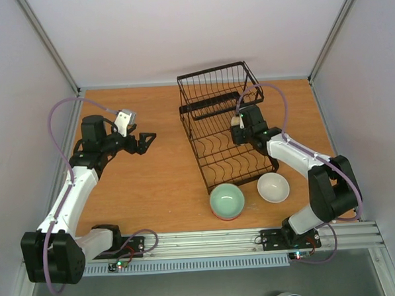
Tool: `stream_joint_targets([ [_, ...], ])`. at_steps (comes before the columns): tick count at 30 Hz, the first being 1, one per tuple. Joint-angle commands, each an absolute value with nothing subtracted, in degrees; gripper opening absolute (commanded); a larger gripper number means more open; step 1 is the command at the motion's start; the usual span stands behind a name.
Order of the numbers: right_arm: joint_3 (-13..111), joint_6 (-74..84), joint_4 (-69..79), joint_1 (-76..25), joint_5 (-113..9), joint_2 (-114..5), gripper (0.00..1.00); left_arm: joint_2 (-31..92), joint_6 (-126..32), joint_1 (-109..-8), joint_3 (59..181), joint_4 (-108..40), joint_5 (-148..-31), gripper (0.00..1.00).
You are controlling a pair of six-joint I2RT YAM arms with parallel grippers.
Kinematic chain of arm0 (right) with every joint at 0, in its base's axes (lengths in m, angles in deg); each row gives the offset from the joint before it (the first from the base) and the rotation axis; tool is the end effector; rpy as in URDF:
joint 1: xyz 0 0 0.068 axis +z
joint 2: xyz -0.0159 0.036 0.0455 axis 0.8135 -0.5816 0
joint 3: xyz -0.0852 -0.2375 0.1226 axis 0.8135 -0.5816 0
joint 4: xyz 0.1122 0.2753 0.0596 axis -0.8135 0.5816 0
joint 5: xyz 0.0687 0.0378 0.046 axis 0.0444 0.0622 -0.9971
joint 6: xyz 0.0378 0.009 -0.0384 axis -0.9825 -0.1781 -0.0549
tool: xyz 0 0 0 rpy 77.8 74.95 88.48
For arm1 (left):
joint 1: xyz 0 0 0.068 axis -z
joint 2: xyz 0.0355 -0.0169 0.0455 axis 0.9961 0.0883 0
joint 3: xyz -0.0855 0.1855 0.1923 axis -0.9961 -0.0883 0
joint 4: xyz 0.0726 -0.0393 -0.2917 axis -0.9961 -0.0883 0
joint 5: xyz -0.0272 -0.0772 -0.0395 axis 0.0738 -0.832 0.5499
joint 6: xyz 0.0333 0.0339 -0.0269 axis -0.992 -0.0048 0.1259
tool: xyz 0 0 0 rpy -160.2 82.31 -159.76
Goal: Load the bowls into the dish rack
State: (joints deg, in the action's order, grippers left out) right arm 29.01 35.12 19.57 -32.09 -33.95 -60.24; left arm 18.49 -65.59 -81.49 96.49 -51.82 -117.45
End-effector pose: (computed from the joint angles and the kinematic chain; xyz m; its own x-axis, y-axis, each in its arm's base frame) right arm 0.3354 0.1309 0.2063 -0.5103 -0.6333 -0.5818 -0.5071 0.7680 -0.3912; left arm 0.2808 -0.0385 0.2883 -0.4385 0.1198 -0.8907 0.6104 0.7671 -0.1973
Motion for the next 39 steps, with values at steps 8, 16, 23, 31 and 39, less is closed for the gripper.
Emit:
stream_joint_targets([
  [8,26.8,29.2,20.9,-33.4,-44.9,-59.8,0.15,18.8,-65.4,-81.8,96.2,-49.5,-118.4,0.99],
  [16,25.8,25.3,25.9,-33.4,-38.5,-56.8,0.54,19.0,-65.2,-81.8,96.2,-49.3,-119.0,0.99],
  [23,25.0,23.4,30.0,-33.4,-35.5,-53.7,0.67,19.2,-65.1,-81.8,96.3,-49.3,-118.9,0.99],
  [31,26.6,21.7,34.0,-33.3,-31.1,-54.0,0.79,19.2,-65.1,-81.9,96.3,-49.3,-118.6,0.99],
  [39,26.8,20.4,35.3,-33.3,-26.8,-54.0,0.83,19.4,-65.0,-81.9,96.3,-49.2,-118.6,0.99],
])
